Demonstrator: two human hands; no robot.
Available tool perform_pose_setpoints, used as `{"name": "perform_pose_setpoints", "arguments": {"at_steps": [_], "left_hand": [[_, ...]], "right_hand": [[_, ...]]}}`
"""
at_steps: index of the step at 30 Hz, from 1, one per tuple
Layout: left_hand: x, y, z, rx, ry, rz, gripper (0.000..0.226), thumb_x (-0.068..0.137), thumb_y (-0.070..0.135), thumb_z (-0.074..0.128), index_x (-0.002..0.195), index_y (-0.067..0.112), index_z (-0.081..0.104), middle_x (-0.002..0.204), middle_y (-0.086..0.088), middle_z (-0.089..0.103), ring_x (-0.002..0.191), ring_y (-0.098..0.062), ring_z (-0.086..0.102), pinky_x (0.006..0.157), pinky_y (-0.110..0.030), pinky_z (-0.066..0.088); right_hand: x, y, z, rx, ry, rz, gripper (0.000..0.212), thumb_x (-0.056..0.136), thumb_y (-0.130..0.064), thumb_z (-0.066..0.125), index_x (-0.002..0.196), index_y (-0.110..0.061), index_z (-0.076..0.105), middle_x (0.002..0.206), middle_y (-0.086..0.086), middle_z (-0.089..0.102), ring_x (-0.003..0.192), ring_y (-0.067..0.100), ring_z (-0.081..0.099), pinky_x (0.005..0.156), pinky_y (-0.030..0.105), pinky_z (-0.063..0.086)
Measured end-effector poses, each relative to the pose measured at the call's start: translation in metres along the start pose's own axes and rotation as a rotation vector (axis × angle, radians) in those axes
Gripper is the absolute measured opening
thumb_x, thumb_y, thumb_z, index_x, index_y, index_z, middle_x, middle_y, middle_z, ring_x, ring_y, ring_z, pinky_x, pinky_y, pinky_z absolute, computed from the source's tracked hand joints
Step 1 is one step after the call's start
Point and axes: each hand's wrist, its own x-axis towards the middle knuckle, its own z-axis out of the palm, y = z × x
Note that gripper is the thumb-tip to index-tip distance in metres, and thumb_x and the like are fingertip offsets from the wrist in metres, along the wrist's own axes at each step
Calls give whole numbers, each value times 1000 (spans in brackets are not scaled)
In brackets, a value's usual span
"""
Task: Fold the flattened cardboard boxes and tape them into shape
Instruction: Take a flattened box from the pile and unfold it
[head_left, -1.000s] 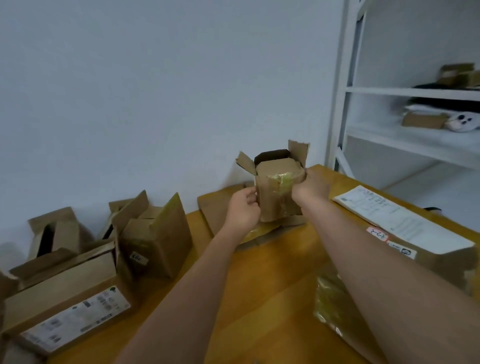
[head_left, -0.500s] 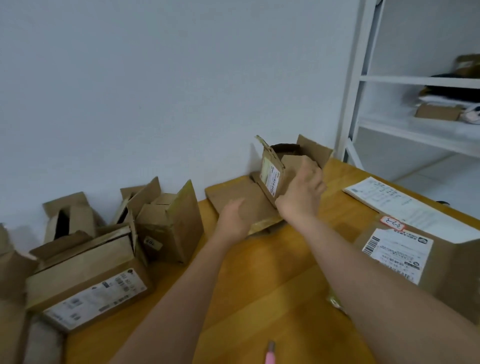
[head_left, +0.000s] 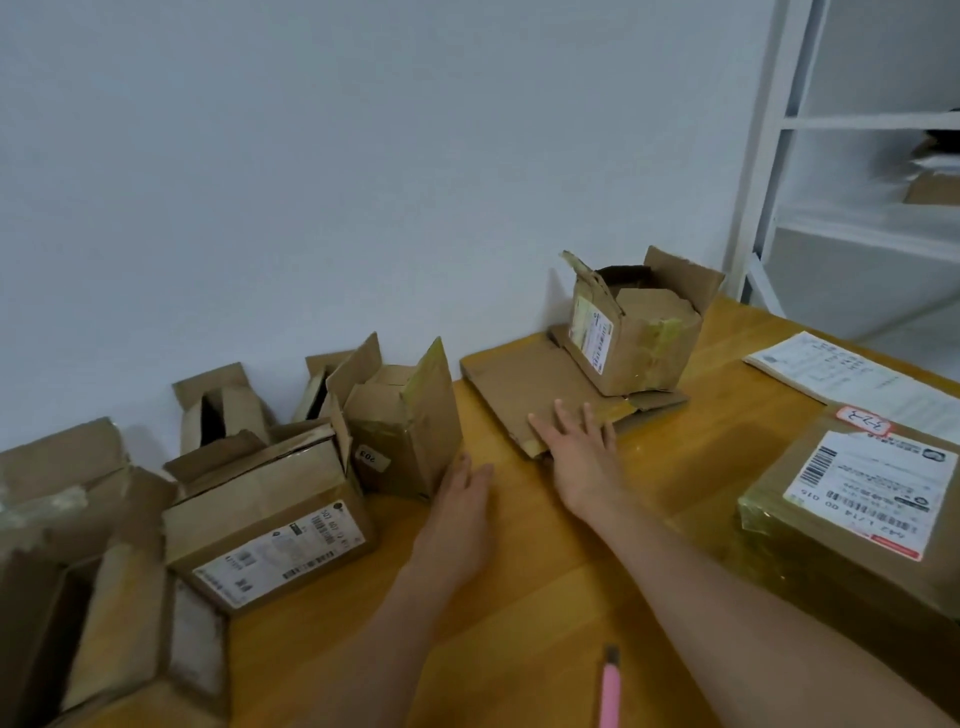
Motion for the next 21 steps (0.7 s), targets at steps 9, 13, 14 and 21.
{"name": "perform_pose_setpoints", "arguments": {"at_steps": [9, 13, 14, 21], "left_hand": [[-1, 2, -4, 24, -4, 26, 72, 97, -2, 46, 156, 23, 14, 165, -6, -3, 152, -24, 0, 120, -38, 18], [-10, 10, -14, 47, 1, 31, 76, 93, -3, 50, 156, 22, 15, 164, -8, -1, 151, -29, 8, 118, -42, 29], [-14, 13, -17, 40, 1, 26, 77, 93, -3, 51, 156, 23, 15, 165, -7, -2, 151, -29, 9, 117, -42, 32], [-61, 32, -40, -18, 120, 29, 70, 99, 15, 51, 156, 28, 11, 165, 1, -3, 151, -23, 9, 118, -43, 30]], "right_hand": [[0, -16, -31, 100, 228, 30, 54, 104, -7, 32, 150, -35, 32, 161, 3, 24, 146, 43, 17, 119, 55, 19], [-11, -31, -64, 281, 489, -23, 38, 105, -21, 38, 141, -28, 46, 137, 4, 58, 120, 37, 56, 92, 49, 53], [-16, -34, -72, 323, 541, -39, 35, 104, -23, 39, 138, -26, 49, 123, 4, 65, 107, 31, 63, 81, 42, 57], [-74, -48, -120, 575, 592, 1, 34, 106, -32, 35, 129, -14, 53, 85, -8, 56, 77, 14, 58, 72, 38, 54]]}}
